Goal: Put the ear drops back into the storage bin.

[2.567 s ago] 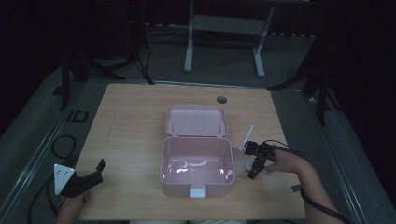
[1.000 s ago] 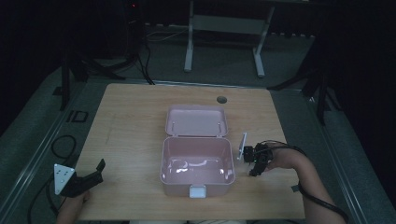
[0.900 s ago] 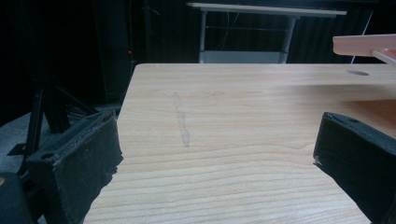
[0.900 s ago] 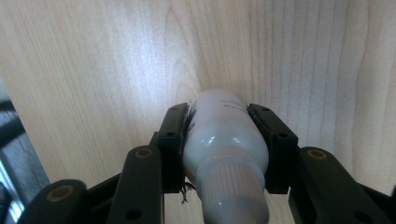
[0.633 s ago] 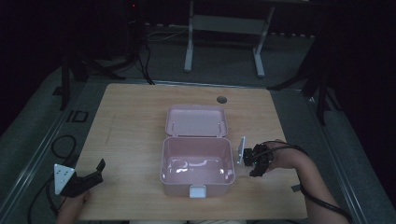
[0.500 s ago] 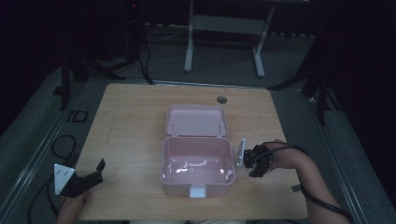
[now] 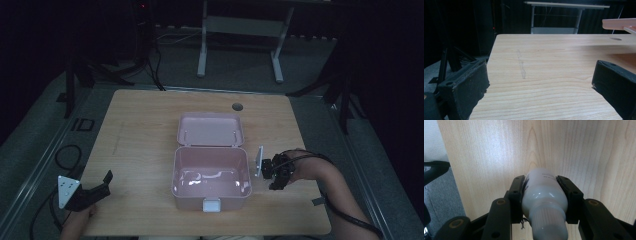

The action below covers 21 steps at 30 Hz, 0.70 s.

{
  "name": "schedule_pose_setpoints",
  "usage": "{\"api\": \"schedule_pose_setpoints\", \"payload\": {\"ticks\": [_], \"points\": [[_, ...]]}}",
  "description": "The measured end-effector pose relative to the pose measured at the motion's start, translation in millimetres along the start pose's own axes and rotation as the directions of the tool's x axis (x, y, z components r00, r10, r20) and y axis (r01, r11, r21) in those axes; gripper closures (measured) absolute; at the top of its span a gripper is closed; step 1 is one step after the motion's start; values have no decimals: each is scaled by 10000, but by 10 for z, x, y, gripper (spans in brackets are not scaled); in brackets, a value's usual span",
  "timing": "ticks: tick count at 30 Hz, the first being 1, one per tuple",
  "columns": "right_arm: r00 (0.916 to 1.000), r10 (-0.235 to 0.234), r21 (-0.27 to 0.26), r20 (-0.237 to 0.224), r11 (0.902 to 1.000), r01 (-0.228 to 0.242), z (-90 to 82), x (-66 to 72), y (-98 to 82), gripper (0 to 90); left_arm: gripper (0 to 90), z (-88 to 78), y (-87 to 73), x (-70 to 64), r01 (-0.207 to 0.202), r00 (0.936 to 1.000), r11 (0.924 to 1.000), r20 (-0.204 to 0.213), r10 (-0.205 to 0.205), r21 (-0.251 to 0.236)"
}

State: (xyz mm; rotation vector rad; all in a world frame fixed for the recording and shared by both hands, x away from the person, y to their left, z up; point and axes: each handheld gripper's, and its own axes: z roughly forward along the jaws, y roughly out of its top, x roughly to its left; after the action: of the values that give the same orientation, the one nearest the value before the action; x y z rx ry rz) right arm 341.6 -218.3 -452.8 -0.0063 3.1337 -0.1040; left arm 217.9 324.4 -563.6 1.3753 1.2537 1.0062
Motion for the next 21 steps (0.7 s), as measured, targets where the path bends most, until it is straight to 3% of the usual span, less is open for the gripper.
{"api": "schedule_pose_setpoints", "payload": {"ticks": [12, 21], "points": [[9992, 390, -72, -56, 9992, -390, -222, 10, -10, 597, 10, 0, 0, -1, -2, 10000, 10000, -10, 2, 3], [9993, 353, -108, 74, 9993, -352, -411, 36, 3, 597, 10, -1, 0, -1, -9, 10000, 10000, -5, 9, -1]]}}
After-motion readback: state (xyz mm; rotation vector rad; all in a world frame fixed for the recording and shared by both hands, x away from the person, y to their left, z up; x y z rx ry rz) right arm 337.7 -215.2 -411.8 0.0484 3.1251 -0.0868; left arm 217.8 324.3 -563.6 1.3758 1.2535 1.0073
